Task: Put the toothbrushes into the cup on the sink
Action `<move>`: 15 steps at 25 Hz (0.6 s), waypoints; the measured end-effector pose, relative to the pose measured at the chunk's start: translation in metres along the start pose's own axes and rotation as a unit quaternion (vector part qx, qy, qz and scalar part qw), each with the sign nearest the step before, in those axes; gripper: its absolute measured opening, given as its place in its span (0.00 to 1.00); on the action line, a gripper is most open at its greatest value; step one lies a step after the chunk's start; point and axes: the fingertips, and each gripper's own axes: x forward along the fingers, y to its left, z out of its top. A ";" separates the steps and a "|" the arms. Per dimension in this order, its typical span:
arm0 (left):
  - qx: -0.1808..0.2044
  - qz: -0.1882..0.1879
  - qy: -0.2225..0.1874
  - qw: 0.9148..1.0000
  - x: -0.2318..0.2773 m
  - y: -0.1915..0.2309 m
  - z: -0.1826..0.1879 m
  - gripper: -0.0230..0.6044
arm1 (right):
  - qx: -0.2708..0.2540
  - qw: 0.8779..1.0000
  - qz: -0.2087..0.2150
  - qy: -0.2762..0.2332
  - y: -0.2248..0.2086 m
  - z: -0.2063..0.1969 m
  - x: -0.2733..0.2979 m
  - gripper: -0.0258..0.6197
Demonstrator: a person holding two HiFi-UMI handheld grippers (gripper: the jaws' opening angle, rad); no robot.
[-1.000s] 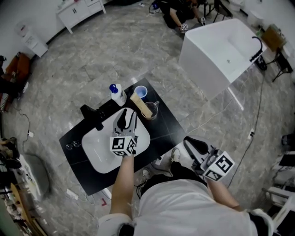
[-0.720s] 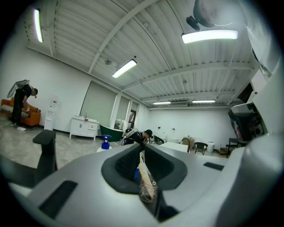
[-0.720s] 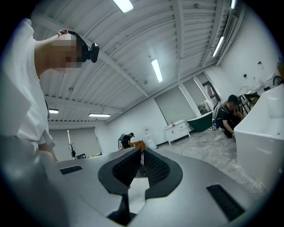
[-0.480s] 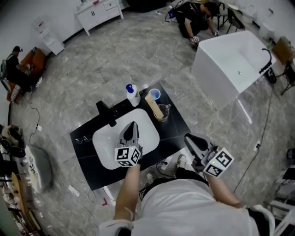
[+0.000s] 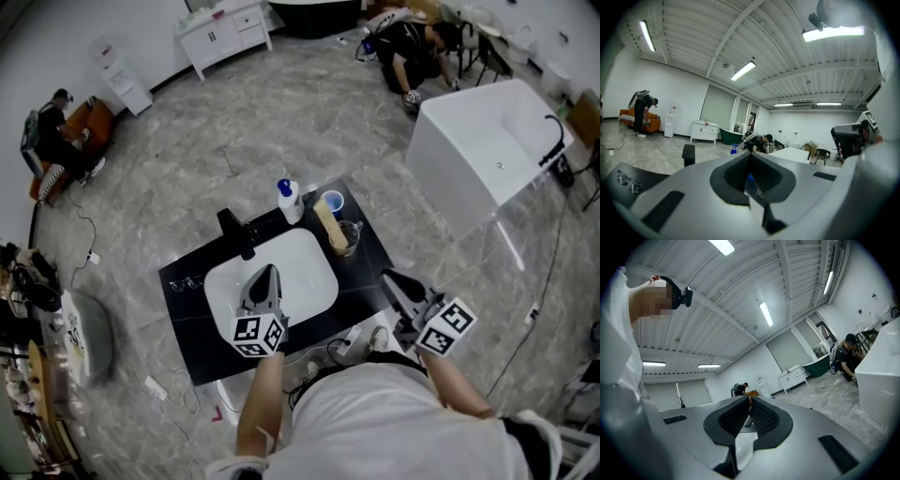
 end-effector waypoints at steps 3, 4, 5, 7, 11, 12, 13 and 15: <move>0.025 0.008 -0.029 0.999 -0.022 -0.007 0.026 0.04 | -0.013 1.000 -0.008 -0.006 -0.002 0.003 0.003 0.11; 0.034 0.010 -0.040 0.999 -0.029 -0.010 0.035 0.04 | -0.018 1.000 -0.010 -0.007 -0.002 0.005 0.004 0.11; 0.043 0.012 -0.050 0.998 -0.036 -0.012 0.044 0.04 | -0.022 1.000 -0.012 -0.008 -0.002 0.006 0.004 0.11; 0.068 0.016 -0.063 0.996 -0.049 -0.019 0.059 0.04 | -0.031 0.999 -0.015 -0.010 0.000 0.009 0.004 0.11; 0.130 0.020 -0.075 0.988 -0.074 -0.038 0.084 0.04 | -0.054 0.998 -0.024 -0.012 0.004 0.014 0.003 0.11; 0.139 0.018 -0.078 0.987 -0.080 -0.043 0.086 0.04 | -0.061 0.998 -0.025 -0.013 0.006 0.016 0.003 0.11; 0.144 0.017 -0.080 0.986 -0.086 -0.048 0.088 0.04 | -0.070 0.997 -0.026 -0.015 0.008 0.018 0.004 0.11; 0.141 0.017 -0.084 0.986 -0.096 -0.054 0.091 0.04 | -0.090 0.995 -0.025 -0.020 0.014 0.023 0.006 0.11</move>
